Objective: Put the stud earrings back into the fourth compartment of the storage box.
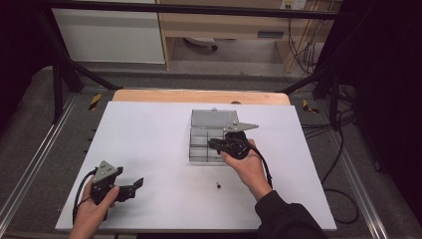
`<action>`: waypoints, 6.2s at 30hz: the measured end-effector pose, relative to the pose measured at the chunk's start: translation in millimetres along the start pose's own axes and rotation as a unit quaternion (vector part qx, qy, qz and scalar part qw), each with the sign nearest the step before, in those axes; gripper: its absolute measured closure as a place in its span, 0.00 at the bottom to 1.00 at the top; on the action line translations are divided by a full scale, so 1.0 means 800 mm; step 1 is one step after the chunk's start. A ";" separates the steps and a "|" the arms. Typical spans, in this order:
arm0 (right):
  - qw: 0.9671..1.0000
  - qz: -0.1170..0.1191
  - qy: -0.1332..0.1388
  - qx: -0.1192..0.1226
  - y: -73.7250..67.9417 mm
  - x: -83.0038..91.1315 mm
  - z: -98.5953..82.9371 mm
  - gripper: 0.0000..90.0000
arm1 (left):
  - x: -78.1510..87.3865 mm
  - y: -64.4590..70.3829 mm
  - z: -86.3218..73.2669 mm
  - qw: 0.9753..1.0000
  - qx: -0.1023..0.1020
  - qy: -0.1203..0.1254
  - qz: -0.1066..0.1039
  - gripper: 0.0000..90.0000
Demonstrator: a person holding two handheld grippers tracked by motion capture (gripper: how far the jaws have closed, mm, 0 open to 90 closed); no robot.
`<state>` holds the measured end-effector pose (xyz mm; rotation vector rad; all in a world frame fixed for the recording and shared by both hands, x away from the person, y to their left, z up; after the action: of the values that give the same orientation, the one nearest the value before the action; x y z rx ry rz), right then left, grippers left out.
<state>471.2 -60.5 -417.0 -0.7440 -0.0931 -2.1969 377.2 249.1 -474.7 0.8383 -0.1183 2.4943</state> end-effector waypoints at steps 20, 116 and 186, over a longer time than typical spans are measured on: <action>1.000 -0.001 -0.016 0.001 0.002 -0.014 0.011 0.89 | -0.001 0.001 -0.001 1.000 -0.003 -0.004 0.000 0.12; 0.992 -0.030 -0.120 0.022 -0.050 0.021 -0.140 0.71 | -0.007 0.009 -0.003 0.999 -0.027 -0.024 -0.006 0.09; 1.000 -0.019 0.012 -0.012 -0.012 0.054 -0.057 0.89 | -0.005 0.009 -0.004 0.999 -0.028 -0.024 -0.002 0.10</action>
<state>420.0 -96.8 -429.6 -0.7345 -0.0689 -2.2469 375.1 241.9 -479.1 0.8743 -0.2008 2.4573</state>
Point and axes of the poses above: each handheld gripper's, and its own axes: x roughly backward along the jaws, z roughly out of its top, y roughly to its right, the point moved 7 cm from there along -x, roughly forward along the jaws, and after that the axes turned 2 degrees about -y, right-handed, at the moved point
